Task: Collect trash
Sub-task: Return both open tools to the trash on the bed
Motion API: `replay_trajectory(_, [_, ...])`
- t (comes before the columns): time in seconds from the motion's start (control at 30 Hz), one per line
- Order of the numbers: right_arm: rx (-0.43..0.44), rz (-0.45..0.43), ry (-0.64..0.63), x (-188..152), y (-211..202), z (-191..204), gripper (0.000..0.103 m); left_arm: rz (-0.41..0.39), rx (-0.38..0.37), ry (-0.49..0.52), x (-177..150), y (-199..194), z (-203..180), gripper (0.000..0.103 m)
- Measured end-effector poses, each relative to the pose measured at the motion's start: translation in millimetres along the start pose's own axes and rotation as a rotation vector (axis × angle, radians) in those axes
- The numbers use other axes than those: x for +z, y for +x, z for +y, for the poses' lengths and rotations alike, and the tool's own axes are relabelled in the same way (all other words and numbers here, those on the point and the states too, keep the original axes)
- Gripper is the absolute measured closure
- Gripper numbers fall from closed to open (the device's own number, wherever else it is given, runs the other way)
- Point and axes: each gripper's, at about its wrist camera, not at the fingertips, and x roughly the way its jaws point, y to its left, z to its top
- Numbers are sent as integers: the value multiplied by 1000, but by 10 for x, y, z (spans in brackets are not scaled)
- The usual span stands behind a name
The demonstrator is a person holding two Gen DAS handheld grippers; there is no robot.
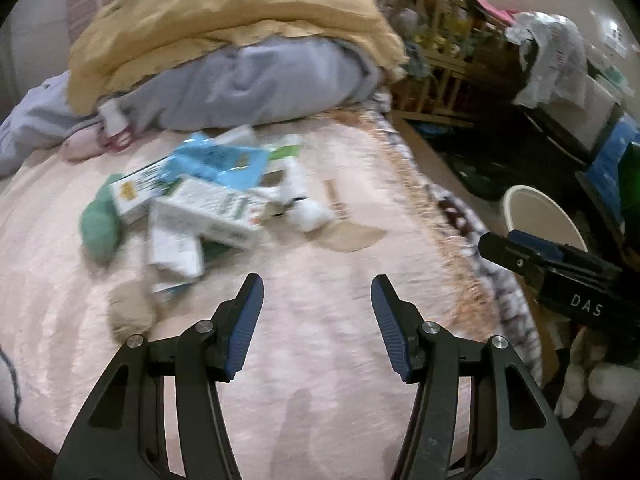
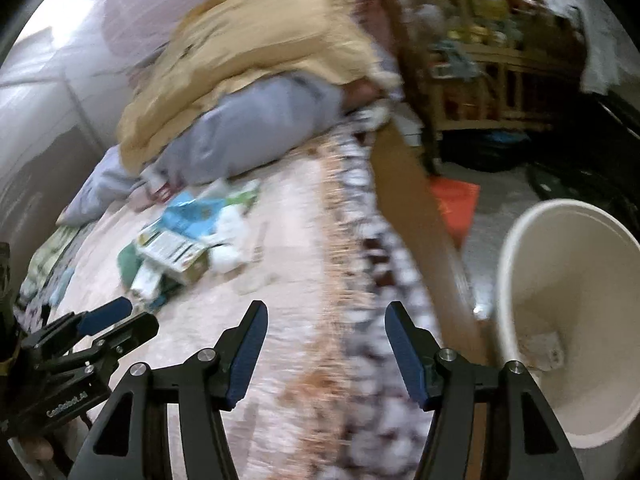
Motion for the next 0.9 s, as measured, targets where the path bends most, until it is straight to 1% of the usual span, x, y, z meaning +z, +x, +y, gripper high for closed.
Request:
replay_trajectory(0.17, [81, 36, -72, -1, 187, 385, 44, 16, 66, -59, -122, -109, 497, 48])
replay_trajectory(0.33, [100, 50, -139, 7, 362, 657, 44, 28, 126, -134, -269, -187, 1009, 48])
replay_trajectory(0.4, [108, 59, -156, 24, 439, 731, 44, 33, 137, -164, -304, -189, 1150, 48])
replay_trajectory(0.57, [117, 85, -177, 147, 714, 865, 44, 43, 127, -249, -367, -145, 1451, 48])
replay_trajectory(0.77, [111, 117, -180, 316, 1126, 951, 44, 62, 109, -278, -373, 26, 1602, 48])
replay_trajectory(0.9, [98, 140, -199, 399, 1410, 1003, 45, 81, 92, -301, -338, 230, 1689, 48])
